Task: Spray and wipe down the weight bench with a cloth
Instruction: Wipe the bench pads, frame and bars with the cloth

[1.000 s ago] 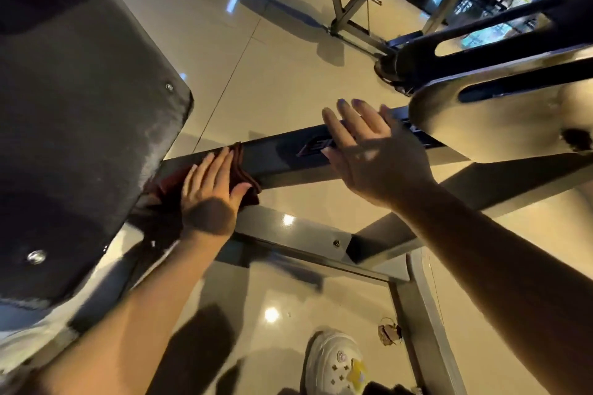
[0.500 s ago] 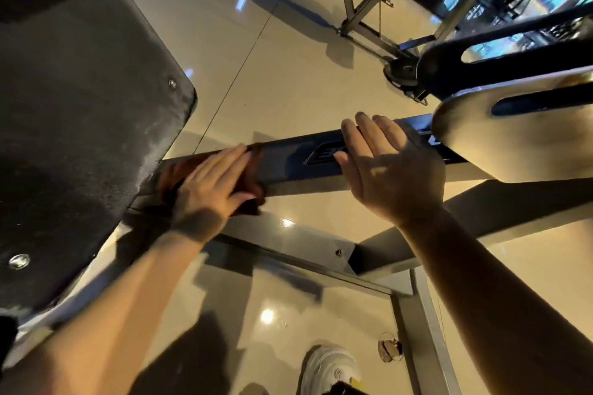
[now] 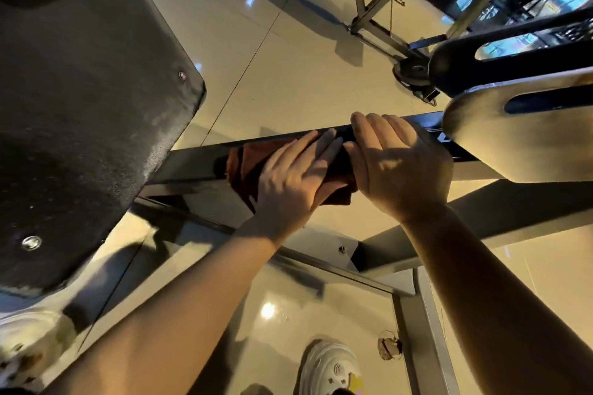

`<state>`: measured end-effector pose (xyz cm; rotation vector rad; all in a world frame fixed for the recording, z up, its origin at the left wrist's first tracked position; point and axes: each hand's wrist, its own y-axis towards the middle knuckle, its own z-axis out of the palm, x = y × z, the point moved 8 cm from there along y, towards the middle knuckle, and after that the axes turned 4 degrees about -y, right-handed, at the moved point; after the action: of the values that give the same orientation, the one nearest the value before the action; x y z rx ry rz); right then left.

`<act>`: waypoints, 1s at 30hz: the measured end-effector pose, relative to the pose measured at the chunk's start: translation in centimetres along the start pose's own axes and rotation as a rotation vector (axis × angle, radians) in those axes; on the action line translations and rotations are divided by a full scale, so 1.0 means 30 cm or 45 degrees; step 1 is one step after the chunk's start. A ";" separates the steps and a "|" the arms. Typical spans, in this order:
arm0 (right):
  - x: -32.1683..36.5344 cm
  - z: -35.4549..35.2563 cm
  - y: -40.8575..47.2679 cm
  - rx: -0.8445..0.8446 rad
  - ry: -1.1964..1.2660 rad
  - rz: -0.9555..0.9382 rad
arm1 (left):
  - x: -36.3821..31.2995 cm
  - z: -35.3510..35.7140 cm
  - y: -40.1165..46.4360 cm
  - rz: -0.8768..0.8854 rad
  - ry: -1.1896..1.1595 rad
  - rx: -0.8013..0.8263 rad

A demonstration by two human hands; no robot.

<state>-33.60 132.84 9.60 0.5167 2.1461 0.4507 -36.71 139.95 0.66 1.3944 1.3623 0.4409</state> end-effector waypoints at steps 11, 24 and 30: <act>0.003 -0.016 0.001 -0.060 -0.045 0.001 | 0.477 -0.105 -0.378 -0.174 0.545 0.172; -0.005 0.000 0.008 -0.007 0.011 0.087 | 0.116 0.013 -0.153 -0.468 0.015 -0.282; -0.006 0.001 0.017 0.069 0.018 0.067 | 0.193 -0.010 -0.209 -0.524 -0.026 -0.193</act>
<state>-33.38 133.20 9.95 0.6036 2.1675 0.4271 -38.32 143.62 -6.88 0.9605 1.5198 0.2481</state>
